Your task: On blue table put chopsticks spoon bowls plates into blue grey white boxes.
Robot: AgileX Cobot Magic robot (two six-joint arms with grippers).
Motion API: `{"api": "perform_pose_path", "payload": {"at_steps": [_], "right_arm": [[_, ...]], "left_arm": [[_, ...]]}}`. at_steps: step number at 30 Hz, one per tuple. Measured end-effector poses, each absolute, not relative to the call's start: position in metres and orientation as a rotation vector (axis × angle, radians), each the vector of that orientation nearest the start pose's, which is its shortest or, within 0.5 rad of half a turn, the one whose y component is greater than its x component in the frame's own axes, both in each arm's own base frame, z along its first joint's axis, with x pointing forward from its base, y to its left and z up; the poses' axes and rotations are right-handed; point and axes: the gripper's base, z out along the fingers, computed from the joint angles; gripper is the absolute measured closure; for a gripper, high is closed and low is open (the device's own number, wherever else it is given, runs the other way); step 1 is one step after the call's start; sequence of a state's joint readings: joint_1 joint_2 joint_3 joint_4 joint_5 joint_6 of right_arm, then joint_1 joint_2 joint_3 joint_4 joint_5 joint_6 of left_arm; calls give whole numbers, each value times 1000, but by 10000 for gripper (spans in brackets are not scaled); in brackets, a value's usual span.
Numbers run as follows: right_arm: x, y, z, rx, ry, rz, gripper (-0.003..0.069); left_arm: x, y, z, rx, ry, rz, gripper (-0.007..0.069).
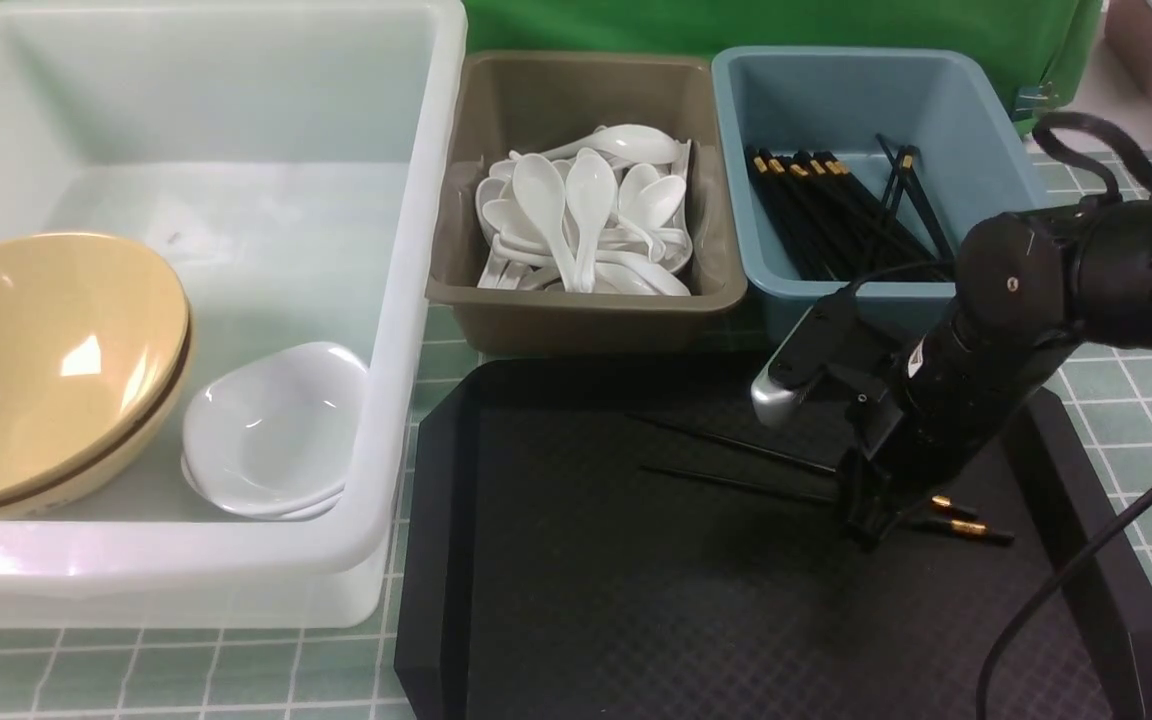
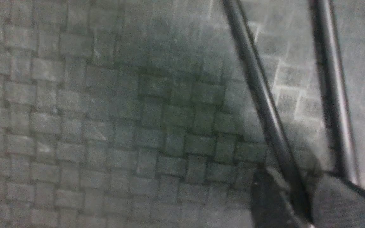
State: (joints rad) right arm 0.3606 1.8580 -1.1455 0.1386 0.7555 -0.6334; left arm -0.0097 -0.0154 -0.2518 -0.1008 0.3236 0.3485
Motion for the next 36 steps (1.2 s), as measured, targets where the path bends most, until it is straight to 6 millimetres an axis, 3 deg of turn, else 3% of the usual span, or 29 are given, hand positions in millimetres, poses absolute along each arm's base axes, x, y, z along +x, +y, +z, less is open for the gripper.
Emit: {"api": "perform_pose_path", "payload": {"at_steps": [5, 10, 12, 17, 19, 22, 23, 25, 26, 29, 31, 36], "right_arm": [[320, 135, 165, -1246, 2705, 204, 577], [312, 139, 171, -1243, 2800, 335, 582], [311, 140, 187, -1238, 2775, 355, 582], [317, 142, 252, -1188, 2501, 299, 582], [327, 142, 277, -1091, 2340, 242, 582], [340, 140, 294, -970, 2193, 180, 582], [359, 136, 304, -803, 2036, 111, 582], [371, 134, 305, -723, 1973, 83, 582], [390, 129, 299, -636, 1933, 60, 579], [406, 125, 286, -571, 1955, 65, 563], [427, 117, 265, -484, 2049, 106, 500], [431, 109, 258, -512, 2225, 166, 382]], "left_arm": [[35, -3, 268, 226, 1524, 168, 622], [35, -3, 268, 226, 1524, 168, 622], [35, -3, 268, 226, 1524, 168, 622], [35, -3, 268, 226, 1524, 168, 622], [35, -3, 268, 226, 1524, 168, 622], [35, -3, 268, 226, 1524, 168, 622], [35, -3, 268, 226, 1524, 168, 622], [35, -3, 268, 226, 1524, 168, 622], [35, -3, 268, 226, 1524, 168, 622], [35, -3, 268, 226, 1524, 168, 622], [35, -3, 268, 226, 1524, 168, 622], [35, -3, 268, 226, 1524, 168, 622]]}}
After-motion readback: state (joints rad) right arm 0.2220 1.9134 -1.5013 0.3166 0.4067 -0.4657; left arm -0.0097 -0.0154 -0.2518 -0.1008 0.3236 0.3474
